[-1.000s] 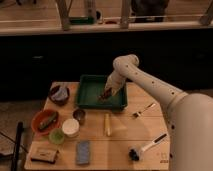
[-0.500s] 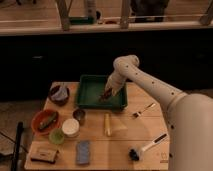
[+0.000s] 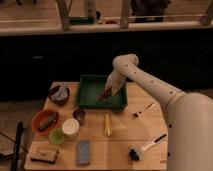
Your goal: Place grapes in tray
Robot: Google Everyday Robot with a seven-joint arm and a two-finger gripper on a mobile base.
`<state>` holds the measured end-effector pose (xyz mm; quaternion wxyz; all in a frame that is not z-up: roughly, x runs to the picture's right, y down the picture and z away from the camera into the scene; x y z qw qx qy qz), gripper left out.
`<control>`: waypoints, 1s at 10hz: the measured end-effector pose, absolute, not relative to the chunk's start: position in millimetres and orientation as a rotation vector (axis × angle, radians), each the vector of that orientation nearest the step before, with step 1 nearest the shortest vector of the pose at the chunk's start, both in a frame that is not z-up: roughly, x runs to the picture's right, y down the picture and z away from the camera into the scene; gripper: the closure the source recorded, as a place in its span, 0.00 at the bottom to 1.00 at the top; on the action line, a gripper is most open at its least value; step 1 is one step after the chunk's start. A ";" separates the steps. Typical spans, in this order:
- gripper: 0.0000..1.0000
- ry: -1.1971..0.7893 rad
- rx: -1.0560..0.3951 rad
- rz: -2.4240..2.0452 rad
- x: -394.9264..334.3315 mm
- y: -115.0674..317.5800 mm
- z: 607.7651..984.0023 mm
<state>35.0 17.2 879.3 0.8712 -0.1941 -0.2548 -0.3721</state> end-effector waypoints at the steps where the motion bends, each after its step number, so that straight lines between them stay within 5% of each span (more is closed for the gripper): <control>1: 0.50 -0.532 -0.406 -0.782 34.6 15.5 879.1; 4: 0.22 -0.517 -0.401 -0.793 33.9 8.9 877.5; 10: 0.20 -0.491 -0.379 -0.800 31.3 -3.7 873.8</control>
